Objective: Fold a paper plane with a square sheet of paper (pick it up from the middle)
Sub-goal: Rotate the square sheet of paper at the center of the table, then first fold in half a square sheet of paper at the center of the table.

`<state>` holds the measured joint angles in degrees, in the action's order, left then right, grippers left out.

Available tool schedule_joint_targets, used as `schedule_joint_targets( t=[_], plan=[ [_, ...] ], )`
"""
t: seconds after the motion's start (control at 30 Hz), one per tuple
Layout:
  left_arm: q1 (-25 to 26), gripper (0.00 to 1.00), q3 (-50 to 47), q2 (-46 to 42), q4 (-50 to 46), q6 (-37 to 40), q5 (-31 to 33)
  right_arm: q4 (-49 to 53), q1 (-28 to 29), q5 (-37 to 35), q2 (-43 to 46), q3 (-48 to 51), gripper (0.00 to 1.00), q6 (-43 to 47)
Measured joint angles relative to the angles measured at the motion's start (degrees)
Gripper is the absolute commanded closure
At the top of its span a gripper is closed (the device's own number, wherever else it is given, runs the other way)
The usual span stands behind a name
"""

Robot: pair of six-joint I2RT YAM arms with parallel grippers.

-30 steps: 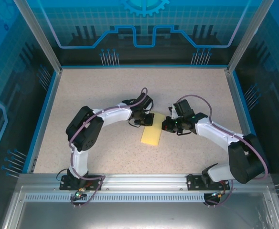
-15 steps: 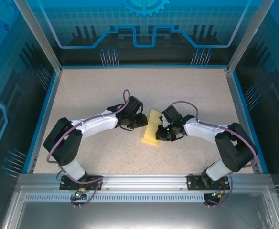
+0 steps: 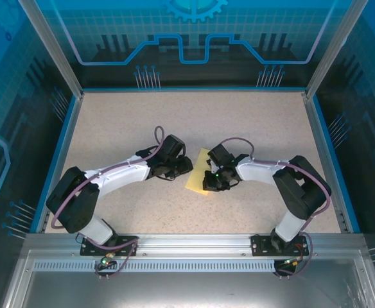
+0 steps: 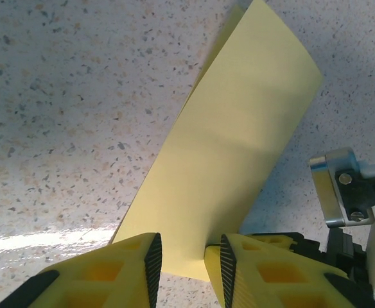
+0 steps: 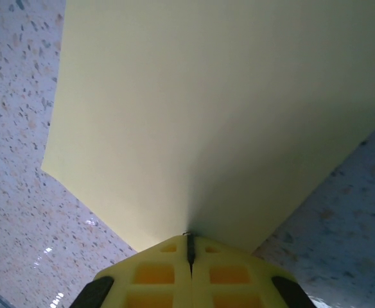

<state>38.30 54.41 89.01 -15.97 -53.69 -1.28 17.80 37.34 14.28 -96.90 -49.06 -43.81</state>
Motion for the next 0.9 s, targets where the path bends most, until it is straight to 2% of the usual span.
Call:
schedule_joint_targets(
  t=[0.13,0.33,0.43,0.63,0.9],
  plan=[
    [0.0,0.7,-1.75,-0.46,0.94,-1.55,0.04,-1.44,0.5,0.5,-1.49,-1.31,0.96,-2.49],
    [0.07,0.88,-4.39,-0.46,4.55,-4.24,-1.36,-4.26,0.07,1.01,-1.6,-2.34,0.97,-3.43],
    [0.59,0.93,-4.42,-0.17,6.56,-4.76,-2.93,-5.22,-2.43,1.86,0.81,-1.75,0.96,-1.88],
    [4.26,0.97,-1.97,4.28,8.9,-4.94,-5.03,-6.54,-11.06,5.97,2.67,-0.7,0.97,2.86],
    [7.82,0.99,3.06,9.86,7.65,-6.08,-4.52,-8.0,-12.63,11.47,-2.89,-1.09,0.97,7.32]
  ],
)
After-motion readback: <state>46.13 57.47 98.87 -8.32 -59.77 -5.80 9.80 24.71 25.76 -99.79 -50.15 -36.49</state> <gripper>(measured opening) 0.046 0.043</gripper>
